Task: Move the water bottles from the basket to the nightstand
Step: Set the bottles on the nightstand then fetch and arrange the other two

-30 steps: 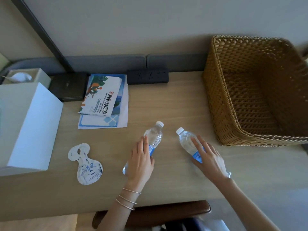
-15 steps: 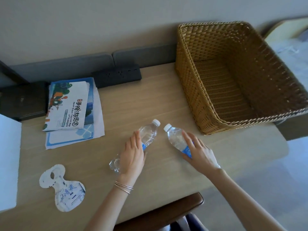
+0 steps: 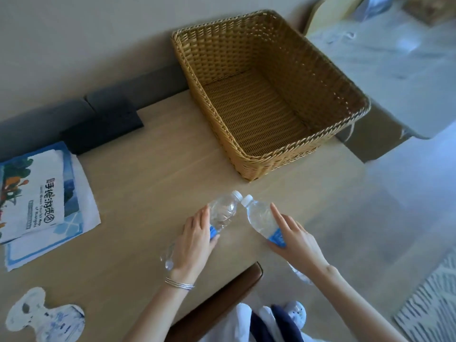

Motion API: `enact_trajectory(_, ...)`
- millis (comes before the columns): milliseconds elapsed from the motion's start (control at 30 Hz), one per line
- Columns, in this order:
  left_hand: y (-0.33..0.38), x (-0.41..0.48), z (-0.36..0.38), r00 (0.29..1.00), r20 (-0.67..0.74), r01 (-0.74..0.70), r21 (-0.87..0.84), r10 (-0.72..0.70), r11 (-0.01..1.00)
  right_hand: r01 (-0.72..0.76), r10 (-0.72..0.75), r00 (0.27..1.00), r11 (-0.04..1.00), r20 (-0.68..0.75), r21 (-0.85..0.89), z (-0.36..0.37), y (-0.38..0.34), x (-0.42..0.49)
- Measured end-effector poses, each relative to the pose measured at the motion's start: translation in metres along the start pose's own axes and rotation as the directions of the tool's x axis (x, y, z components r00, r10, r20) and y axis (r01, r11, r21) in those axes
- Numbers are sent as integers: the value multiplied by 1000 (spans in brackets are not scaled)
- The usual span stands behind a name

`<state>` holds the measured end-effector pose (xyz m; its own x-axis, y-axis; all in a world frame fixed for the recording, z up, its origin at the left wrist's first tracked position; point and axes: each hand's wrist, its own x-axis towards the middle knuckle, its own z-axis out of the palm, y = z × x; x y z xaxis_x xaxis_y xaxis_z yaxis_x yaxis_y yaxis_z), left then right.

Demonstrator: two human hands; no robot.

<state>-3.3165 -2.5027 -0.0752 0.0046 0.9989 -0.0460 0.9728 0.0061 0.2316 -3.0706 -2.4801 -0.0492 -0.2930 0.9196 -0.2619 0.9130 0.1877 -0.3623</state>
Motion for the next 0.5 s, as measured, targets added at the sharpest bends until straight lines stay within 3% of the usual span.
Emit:
enact_trajectory(267, 148, 11, -16, 976, 13, -219, -40, 219, 975, -220, 246, 951, 964, -185, 152, -51, 101, -99)
enact_trajectory(500, 301, -6, 9, 946, 99, -230, -464, 308, 855, -381, 486, 832, 851, -269, 362, -82, 202, -195)
